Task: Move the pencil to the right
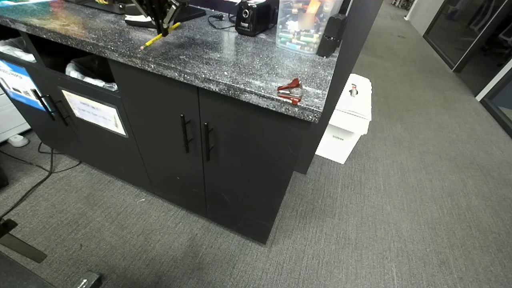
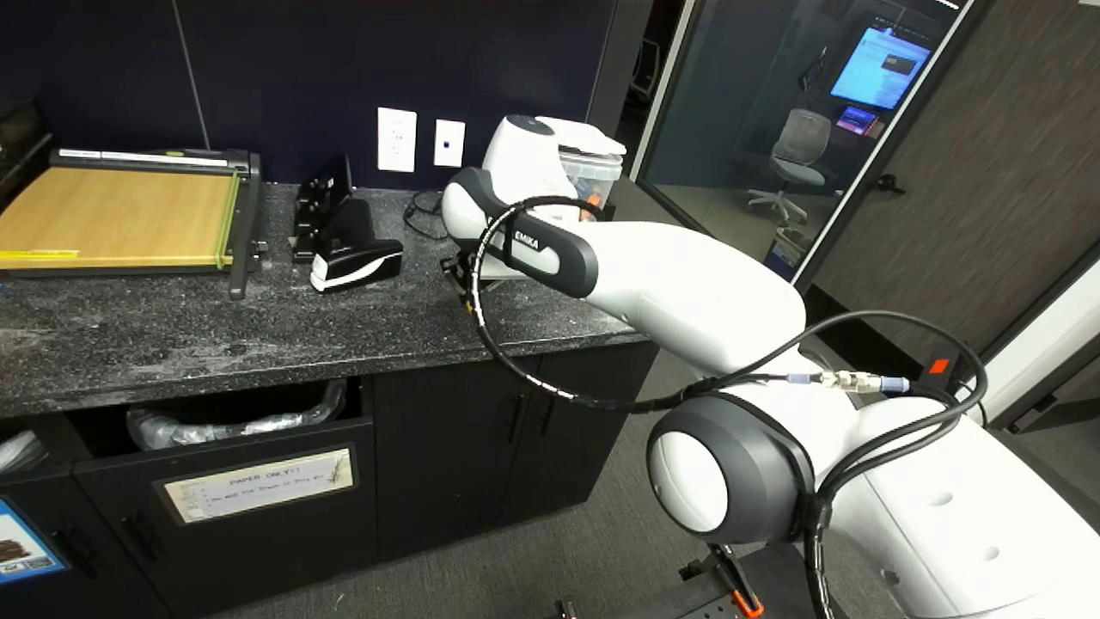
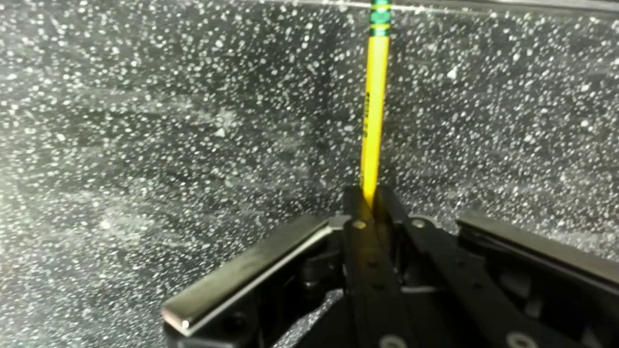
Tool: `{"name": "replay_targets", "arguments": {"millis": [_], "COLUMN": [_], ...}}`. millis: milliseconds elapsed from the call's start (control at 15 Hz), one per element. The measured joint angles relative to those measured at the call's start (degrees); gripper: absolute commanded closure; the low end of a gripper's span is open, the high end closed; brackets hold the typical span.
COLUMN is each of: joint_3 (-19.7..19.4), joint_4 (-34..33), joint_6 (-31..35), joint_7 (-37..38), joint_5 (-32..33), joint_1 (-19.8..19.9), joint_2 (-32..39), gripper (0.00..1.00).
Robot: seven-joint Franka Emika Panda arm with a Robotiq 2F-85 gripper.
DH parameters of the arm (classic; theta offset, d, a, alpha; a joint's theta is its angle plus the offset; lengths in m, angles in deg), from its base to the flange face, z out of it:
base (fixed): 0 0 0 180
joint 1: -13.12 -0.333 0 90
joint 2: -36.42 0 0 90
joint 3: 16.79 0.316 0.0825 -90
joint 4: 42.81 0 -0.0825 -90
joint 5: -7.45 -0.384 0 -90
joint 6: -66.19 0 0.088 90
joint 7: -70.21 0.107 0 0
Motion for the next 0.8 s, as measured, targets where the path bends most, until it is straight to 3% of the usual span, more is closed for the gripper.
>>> {"name": "replay_targets", "arguments": {"millis": [800], "joint_3": [-1.66], "joint_4": [0.23], "joint_6": [-0.09], "joint_7": [11.28], "joint_5": [-1.78], "joint_1": [10.16], "joint_2": [-3.11], "gripper": [0.98]}}
